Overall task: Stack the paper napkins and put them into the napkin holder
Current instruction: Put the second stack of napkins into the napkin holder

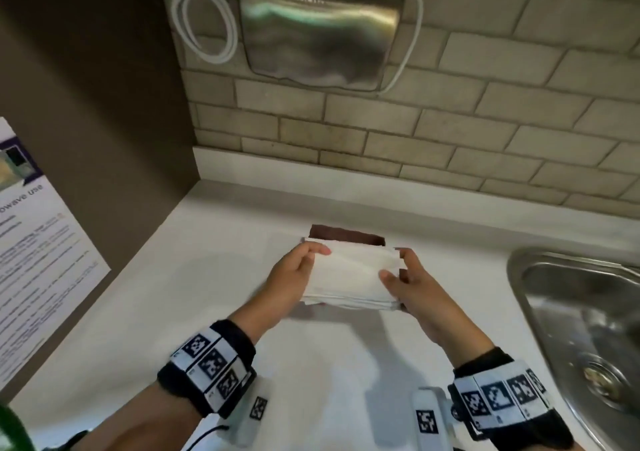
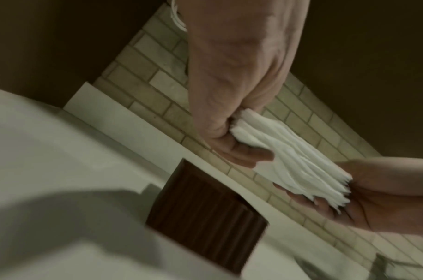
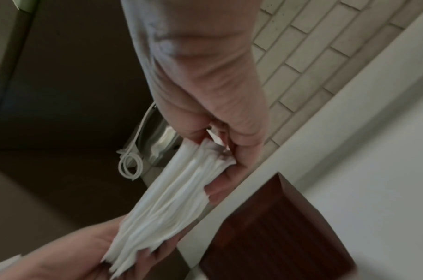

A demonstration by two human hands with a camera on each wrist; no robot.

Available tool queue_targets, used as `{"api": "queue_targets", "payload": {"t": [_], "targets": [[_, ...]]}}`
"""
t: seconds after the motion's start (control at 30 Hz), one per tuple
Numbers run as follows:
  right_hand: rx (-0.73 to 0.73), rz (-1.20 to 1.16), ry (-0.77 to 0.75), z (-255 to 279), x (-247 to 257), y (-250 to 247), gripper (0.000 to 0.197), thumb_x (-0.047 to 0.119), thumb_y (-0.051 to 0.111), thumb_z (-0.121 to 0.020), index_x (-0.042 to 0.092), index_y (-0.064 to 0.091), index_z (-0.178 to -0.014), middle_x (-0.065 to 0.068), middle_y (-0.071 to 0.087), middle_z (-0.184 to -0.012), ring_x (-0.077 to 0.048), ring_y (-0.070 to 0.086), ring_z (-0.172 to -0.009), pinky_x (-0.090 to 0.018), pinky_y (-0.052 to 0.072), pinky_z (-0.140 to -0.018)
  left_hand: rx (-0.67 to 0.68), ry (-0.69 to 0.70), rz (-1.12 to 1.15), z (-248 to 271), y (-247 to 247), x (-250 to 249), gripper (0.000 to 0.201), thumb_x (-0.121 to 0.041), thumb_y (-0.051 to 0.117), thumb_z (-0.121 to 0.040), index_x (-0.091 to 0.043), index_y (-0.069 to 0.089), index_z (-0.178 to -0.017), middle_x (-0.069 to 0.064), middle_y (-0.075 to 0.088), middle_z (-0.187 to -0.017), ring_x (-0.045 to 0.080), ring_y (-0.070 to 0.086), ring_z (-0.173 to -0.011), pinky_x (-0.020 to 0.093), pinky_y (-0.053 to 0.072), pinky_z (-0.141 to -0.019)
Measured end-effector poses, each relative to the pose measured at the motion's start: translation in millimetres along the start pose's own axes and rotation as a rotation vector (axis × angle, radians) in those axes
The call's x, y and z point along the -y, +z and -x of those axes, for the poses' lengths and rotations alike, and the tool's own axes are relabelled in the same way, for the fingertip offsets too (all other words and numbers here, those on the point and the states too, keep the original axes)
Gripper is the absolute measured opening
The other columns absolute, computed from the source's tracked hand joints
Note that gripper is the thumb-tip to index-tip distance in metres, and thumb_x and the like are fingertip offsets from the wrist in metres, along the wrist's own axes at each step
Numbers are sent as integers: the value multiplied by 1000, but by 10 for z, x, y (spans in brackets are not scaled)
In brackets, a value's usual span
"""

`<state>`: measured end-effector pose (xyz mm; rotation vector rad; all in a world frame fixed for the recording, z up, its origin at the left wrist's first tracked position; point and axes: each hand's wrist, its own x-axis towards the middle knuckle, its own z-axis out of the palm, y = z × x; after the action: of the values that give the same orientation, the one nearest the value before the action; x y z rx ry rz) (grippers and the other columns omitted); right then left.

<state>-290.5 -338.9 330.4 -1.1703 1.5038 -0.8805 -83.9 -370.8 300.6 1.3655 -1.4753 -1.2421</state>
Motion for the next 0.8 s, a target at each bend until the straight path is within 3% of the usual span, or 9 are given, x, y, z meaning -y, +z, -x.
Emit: {"api": "queue_targets", "payload": {"t": [0.07, 0.1, 0.17, 0.27, 0.33, 0.47, 0.6, 0.7, 0.8], "targets": [[-78, 3, -26, -201, 117, -51, 22, 13, 48, -98, 24, 43, -116, -13, 64, -102, -23, 60, -87, -37, 53, -78, 38, 3, 80, -236, -44, -85, 23, -19, 52, -98, -27, 65, -115, -8, 59, -128, 9, 51, -121, 17, 43, -93], [-117, 15, -26, -313, 153, -61, 23, 13, 48, -98, 23, 42, -117, -10, 62, -100, -22, 59, -86, -38, 53, -79, 56, -19, 107, -348, -62, -96, 26, -20, 58, -95, -29, 64, -118, -6, 58, -133, 13, 53, -124, 25, 47, -94], [-163, 54, -7, -535, 188, -43, 25, 11, 46, -98, 20, 40, -119, -5, 57, -89, -17, 55, -76, -30, 51, -68, 63, -62, 123, -545, -83, -77, 35, -16, 63, -91, -31, 62, -123, 1, 57, -136, 20, 58, -122, 35, 53, -93], [-167, 138, 52, -795, 141, 38, 31, 7, 45, -96, 13, 38, -126, -8, 54, -95, -16, 53, -75, -23, 41, -57, 31, -92, 51, -742, -80, 24, 45, -9, 64, -89, -20, 59, -132, 8, 59, -136, 25, 58, -123, 43, 48, -104], [-179, 190, 86, -910, 65, 83, 33, 4, 45, -94, 8, 38, -126, -11, 52, -100, -19, 54, -79, -26, 43, -57, 34, -117, 1, -803, -69, 140, 46, -8, 65, -87, -16, 59, -133, 11, 61, -134, 25, 58, -124, 44, 44, -108], [-214, 354, 82, -999, -18, 141, 22, -3, 44, -89, 6, 36, -107, -21, 57, -103, -33, 58, -93, -39, 47, -75, 8, -131, -41, -819, -51, 243, 45, -7, 64, -88, -11, 59, -132, 10, 62, -132, 24, 59, -121, 37, 43, -108], [-227, 539, 51, -990, -8, 209, 35, 1, 45, -90, -5, 36, -124, -29, 59, -117, -41, 59, -107, -31, 38, -73, -44, -133, -25, -776, -63, 165, 41, -4, 59, -91, -7, 58, -132, 6, 61, -132, 19, 56, -124, 26, 40, -104], [-249, 664, 28, -966, -2, 281, 33, 3, 40, -94, -5, 36, -126, -30, 55, -121, -42, 58, -109, -32, 37, -73, -69, -104, -10, -658, -120, 87, 39, -8, 57, -92, -10, 60, -131, 0, 62, -128, 13, 58, -114, 23, 40, -98], [-258, 778, 48, -929, 24, 370, 33, -3, 35, -94, -5, 39, -126, -25, 50, -128, -39, 56, -113, -37, 45, -87, -90, -64, -27, -356, -265, -43, 31, -12, 58, -94, -18, 64, -124, -6, 64, -119, 9, 59, -107, 25, 44, -98]]}}
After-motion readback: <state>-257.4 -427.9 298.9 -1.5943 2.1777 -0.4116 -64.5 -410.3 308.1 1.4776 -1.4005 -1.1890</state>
